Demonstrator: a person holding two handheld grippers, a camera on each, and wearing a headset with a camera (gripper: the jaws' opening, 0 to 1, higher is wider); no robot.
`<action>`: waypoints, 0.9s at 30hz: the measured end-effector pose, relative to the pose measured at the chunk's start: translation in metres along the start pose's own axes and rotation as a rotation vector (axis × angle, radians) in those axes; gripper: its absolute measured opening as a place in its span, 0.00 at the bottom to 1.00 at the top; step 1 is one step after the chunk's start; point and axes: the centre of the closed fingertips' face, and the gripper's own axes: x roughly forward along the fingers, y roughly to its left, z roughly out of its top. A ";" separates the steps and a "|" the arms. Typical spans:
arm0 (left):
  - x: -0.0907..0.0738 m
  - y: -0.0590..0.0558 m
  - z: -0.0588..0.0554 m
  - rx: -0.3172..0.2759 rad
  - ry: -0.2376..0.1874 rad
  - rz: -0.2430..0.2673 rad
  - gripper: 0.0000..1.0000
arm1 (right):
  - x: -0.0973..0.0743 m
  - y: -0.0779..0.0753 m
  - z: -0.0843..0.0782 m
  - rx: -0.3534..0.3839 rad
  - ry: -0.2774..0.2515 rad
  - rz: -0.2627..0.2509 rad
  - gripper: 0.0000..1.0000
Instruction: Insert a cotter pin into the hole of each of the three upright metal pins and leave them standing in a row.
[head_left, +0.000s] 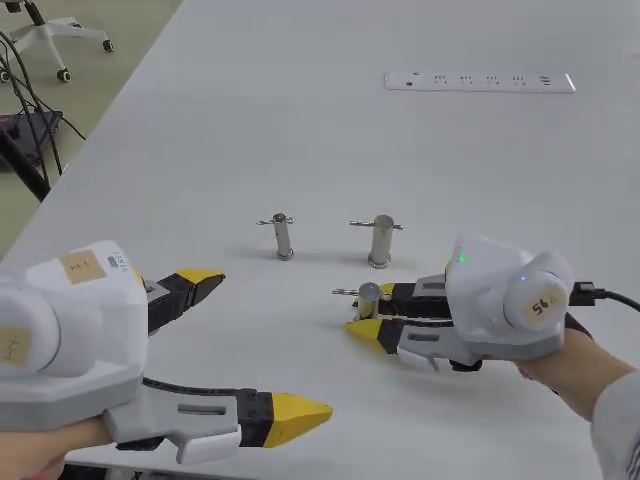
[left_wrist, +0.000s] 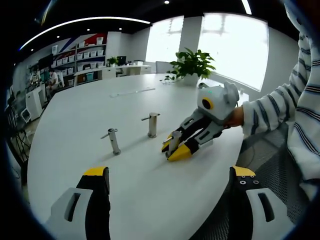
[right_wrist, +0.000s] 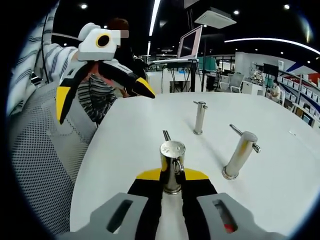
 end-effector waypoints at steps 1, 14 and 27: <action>0.000 0.000 0.000 -0.002 -0.001 0.002 0.99 | 0.000 0.000 0.000 -0.001 0.001 -0.004 0.09; 0.000 -0.003 0.003 -0.003 0.009 0.004 0.99 | -0.007 -0.002 0.015 0.004 -0.033 -0.007 0.08; 0.002 -0.003 0.002 -0.027 0.016 0.027 0.99 | -0.050 -0.030 0.015 -0.007 -0.040 -0.019 0.08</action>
